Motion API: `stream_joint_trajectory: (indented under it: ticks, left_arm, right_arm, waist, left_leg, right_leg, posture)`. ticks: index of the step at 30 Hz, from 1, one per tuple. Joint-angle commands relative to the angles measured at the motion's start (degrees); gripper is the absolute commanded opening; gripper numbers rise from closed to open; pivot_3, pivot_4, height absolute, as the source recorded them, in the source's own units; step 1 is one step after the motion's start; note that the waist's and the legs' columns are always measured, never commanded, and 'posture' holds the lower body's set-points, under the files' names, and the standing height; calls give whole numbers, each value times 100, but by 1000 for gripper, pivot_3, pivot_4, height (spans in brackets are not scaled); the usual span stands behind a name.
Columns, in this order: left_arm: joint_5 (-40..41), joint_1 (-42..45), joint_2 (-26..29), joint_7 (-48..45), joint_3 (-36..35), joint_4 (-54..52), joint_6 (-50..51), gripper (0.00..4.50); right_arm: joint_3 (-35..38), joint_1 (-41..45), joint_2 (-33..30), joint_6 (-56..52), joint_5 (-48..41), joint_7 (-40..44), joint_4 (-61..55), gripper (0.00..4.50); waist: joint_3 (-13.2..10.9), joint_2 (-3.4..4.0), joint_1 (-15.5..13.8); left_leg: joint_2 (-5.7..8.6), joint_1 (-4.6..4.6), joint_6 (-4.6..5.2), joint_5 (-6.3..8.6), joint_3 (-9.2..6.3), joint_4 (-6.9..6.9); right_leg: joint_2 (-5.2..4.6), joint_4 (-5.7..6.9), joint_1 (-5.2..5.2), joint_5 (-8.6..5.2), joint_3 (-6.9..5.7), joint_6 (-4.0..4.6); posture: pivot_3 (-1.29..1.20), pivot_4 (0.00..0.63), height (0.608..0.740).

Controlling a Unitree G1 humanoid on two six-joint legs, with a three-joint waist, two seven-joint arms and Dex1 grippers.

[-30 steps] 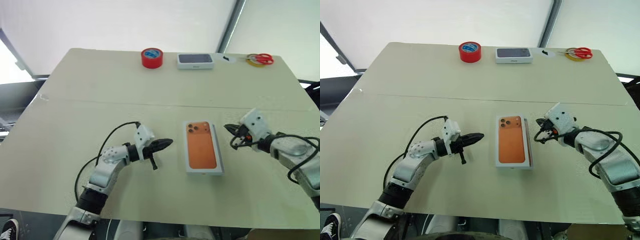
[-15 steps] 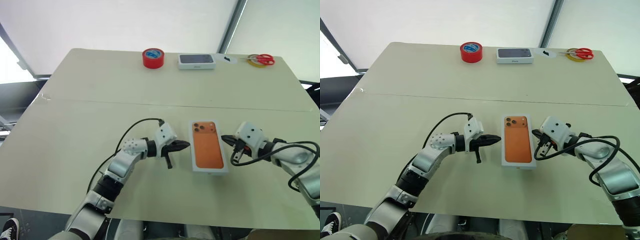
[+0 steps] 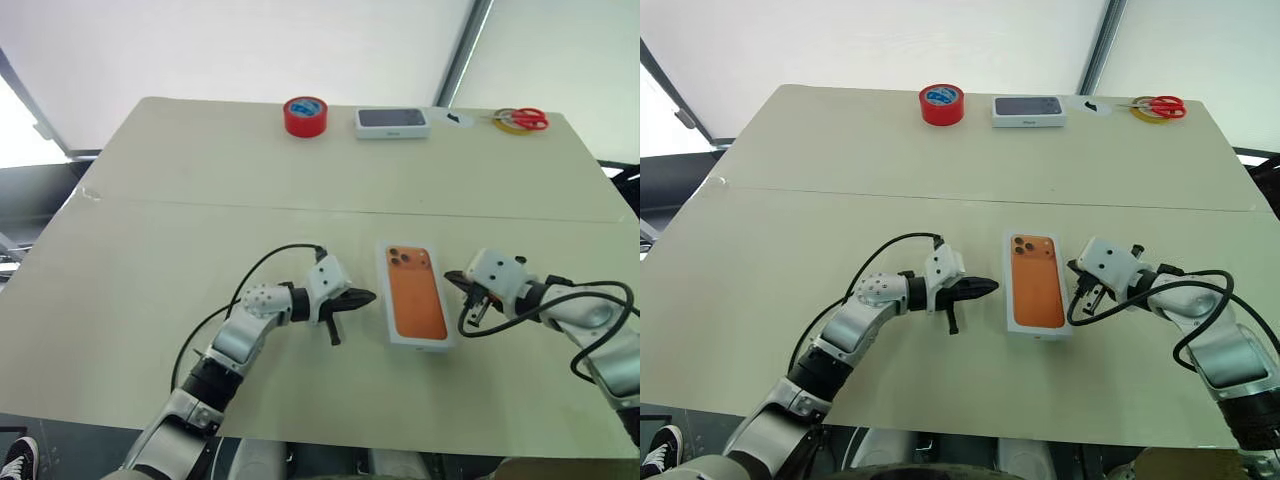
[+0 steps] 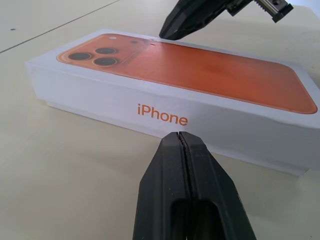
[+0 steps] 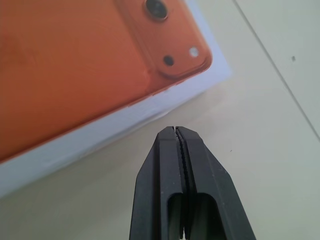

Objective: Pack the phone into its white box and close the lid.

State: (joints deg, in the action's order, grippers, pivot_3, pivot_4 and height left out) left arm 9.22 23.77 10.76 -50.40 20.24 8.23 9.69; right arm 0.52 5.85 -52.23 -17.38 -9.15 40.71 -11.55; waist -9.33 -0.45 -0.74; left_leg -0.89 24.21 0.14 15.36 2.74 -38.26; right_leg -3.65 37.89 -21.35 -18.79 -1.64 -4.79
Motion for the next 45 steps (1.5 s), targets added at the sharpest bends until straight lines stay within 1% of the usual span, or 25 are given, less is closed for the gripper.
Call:
stream_joint_trajectory:
  ticks: [1, 2, 5, 9, 10, 13, 15, 16, 17, 18, 20, 22, 23, 24, 26, 29, 31, 34, 36, 37, 38, 41, 43, 45]
  left_arm:
    - [530, 418, -322, 346, -648, -301, 180, 0]
    - [581, 596, -406, 446, -735, -337, 263, 0]
    - [178, 1033, -524, 614, -598, -40, -87, 0]
    - [-437, 1289, -541, 796, -240, 783, -479, 0]
    - [-464, 1347, -576, 764, -185, 1063, -235, 0]
    - [-302, 1360, -693, 560, -211, 1440, 75, 0]
    - [-494, 1315, -571, 474, -50, 1506, 42, 0]
    - [-431, 1239, -509, 311, -21, 1423, 138, 0]
    - [-280, 1174, -467, 121, -74, 1317, 217, 0]
    - [-55, 1122, -451, -57, -188, 1192, 347, 258]
    - [144, 1049, -394, -10, -457, 881, 356, 916]
    - [333, 941, -260, 78, -758, 438, 373, 1856]
    - [463, 901, -205, 139, -932, 252, 469, 2471]
    - [551, 823, -91, 205, -1126, 7, 473, 2982]
    - [698, 609, 286, 220, -1392, -501, 805, 3997]
    - [768, 47, 979, 239, -1837, -1136, 960, 3997]
    - [742, -350, 1455, 279, -2178, -1345, 1031, 3997]
    - [1052, -1090, 2115, -184, -2721, -1609, 874, 3997]
    - [1269, -1625, 2437, -314, -3118, -1774, 933, 3997]
    - [1257, -1861, 2571, -301, -3254, -1831, 920, 3997]
    - [1425, -2079, 2664, -384, -3458, -1892, 981, 3997]
    - [1705, -2491, 2823, -425, -3884, -2002, 1022, 3997]
    - [1765, -2632, 2912, -358, -4096, -1958, 1059, 3997]
    - [1640, -2691, 2974, -296, -4164, -1879, 872, 3997]
  right_arm:
    - [626, 277, 338, -384, -696, 35, -101, 21]
    - [691, 249, 373, -466, -880, 181, -208, 21]
    - [739, 53, 407, -559, -1311, 662, -556, 21]
    - [579, -144, 355, -508, -1319, 933, -797, 21]
    - [481, -237, 327, -461, -1248, 1008, -878, 21]
    - [-21, -536, 109, -14, -477, 1104, -876, 21]
    - [-245, -693, -13, 244, -116, 1140, -817, 21]
    - [-230, -725, 16, 142, -240, 1191, -862, 21]
    - [-86, -674, 128, -241, -725, 1272, -944, 21]
    - [60, -580, 255, -507, -1112, 1301, -992, 264]
    - [173, -339, 380, -653, -1245, 1214, -947, 902]
    - [303, -132, 483, -757, -1328, 1141, -854, 1831]
    - [364, -47, 522, -787, -1377, 1124, -804, 2486]
    - [434, 53, 550, -782, -1418, 1111, -740, 2947]
    - [579, 238, 569, -671, -1438, 1102, -603, 4011]
    - [943, 457, 453, -824, -1868, 1456, -359, 4011]
    - [1086, 528, 284, -637, -1836, 1695, -143, 4011]
    - [1189, 424, -6, -343, -1693, 2082, 194, 4011]
    - [1311, 306, -172, -474, -1893, 2415, 385, 4011]
    - [1353, 275, -217, -392, -1876, 2505, 519, 4011]
    - [1372, 276, -233, -185, -1765, 2546, 731, 4011]
    - [1353, 356, -314, 234, -1495, 2695, 1383, 4011]
    - [1304, 454, -365, 425, -1382, 2823, 1848, 4011]
    - [1234, 542, -335, 660, -1262, 2871, 2083, 4011]
  waist:
    - [-3, -5, -13]
    - [-3, -5, -28]
    - [-2, -4, -48]
    - [-1, -2, -27]
    - [-2, -3, -12]
    - [-2, -4, -1]
    - [1, -2, -1]
    - [2, -3, -1]
    - [2, -6, -1]
    - [2, -7, 1]
    - [1, -6, 9]
    - [-2, -5, 13]
    - [-2, -5, 10]
    - [-2, -5, 8]
    - [-2, -4, 9]
    - [0, -1, 17]
    - [-1, 0, 17]
    - [-2, -1, 6]
    - [-2, -1, 5]
    - [-2, -1, 5]
    - [-2, -1, 8]
    - [-2, 0, 4]
    - [-2, 1, 12]
    - [-3, 3, 22]
  left_leg:
    - [0, 0, -2, -1, 0, 0]
    - [0, 3, -2, -1, -3, -2]
    - [5, 5, -1, -1, -4, -7]
    - [6, -2, -1, 0, -1, -6]
    - [6, -4, 2, 1, -1, -6]
    - [5, -3, 11, 6, -2, -5]
    - [5, -2, 12, 6, -2, -4]
    - [5, -10, 11, 6, -1, -5]
    - [5, -20, 11, 6, -2, -4]
    - [4, -26, 11, 6, -3, -3]
    - [-1, -38, 3, 2, -4, 0]
    - [-1, -37, -2, -1, -3, 1]
    - [-1, -33, -3, -1, -2, 1]
    - [0, -31, -7, -4, -3, 1]
    - [-1, -31, -7, -4, -3, 1]
    - [-1, -33, -13, -7, -3, 6]
    - [-1, -35, -12, -6, -2, 10]
    - [-1, -35, 9, 6, -2, 10]
    - [0, -35, 9, 7, -2, 10]
    - [0, -35, 10, 7, -2, 11]
    - [0, -35, 10, 8, -3, 11]
    - [1, -45, 10, 9, -3, 12]
    - [1, -46, 10, 10, -3, 12]
    - [2, -46, 9, 10, -2, 14]
  right_leg:
    - [0, 2, 0, 0, 0, 0]
    - [0, 3, 0, 0, -2, 0]
    - [-2, 3, 3, 0, -4, -1]
    - [1, 2, 7, 0, -4, -1]
    - [1, 3, 9, 0, -4, -1]
    - [5, 8, 1, 0, -4, -1]
    - [5, 8, -1, 0, -3, -1]
    - [4, 7, 8, 0, -2, -1]
    - [4, 6, 21, -1, -2, -1]
    - [5, 5, 27, -1, -3, -1]
    - [5, 3, 39, -1, -3, 0]
    - [2, 3, 36, -1, -1, 0]
    - [0, 4, 30, -1, 0, 0]
    - [0, 5, 28, -1, 0, 0]
    - [0, 5, 28, -1, 0, 0]
    - [-2, 4, 29, -1, 0, 0]
    - [-3, 0, 30, -1, 0, 0]
    - [-6, 0, 30, -2, 0, 1]
    - [-10, -2, 31, -2, 0, 2]
    - [-14, -3, 31, -2, 0, 2]
    - [-16, -5, 32, -2, 0, 3]
    - [-23, -6, 41, -3, -1, 5]
    - [-25, -6, 41, -3, -1, 5]
    - [-25, -6, 38, -3, -1, 6]
  posture:
    - [0, 150, 740]
    - [0, 150, 740]
    - [0, 150, 740]
    - [0, 150, 740]
    - [0, 150, 740]
    - [0, 150, 740]
    - [0, 150, 740]
    - [0, 150, 740]
    - [0, 150, 740]
    - [0, 150, 740]
    - [0, 150, 740]
    - [0, 150, 740]
    - [0, 150, 740]
    - [0, 150, 740]
    - [0, 150, 740]
    - [0, 150, 740]
    - [0, 150, 740]
    - [0, 150, 740]
    - [0, 150, 740]
    - [0, 150, 740]
    - [0, 150, 740]
    - [0, 150, 740]
    - [0, 150, 740]
    - [0, 150, 740]
